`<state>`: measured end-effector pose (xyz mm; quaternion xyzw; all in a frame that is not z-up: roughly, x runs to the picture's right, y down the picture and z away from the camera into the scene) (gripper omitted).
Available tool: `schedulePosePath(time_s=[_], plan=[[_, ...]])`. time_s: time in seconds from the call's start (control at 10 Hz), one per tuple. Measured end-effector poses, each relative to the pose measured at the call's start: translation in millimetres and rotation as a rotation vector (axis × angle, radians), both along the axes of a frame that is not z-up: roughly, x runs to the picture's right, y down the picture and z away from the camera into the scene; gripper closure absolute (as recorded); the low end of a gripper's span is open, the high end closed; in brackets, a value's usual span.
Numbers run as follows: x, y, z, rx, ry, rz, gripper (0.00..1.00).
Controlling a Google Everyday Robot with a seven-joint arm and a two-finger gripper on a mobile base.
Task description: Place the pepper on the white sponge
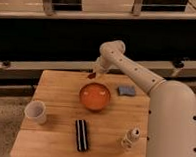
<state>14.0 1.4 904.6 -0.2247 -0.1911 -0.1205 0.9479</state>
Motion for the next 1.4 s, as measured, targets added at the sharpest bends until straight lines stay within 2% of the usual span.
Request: schedulePosePath(time_s=[0.3,1.4], plan=[[22,1,-0.5,-0.001,0.026,0.047,1.0],[100,14,-6.8,-0.021,0.129,0.094,1.0]])
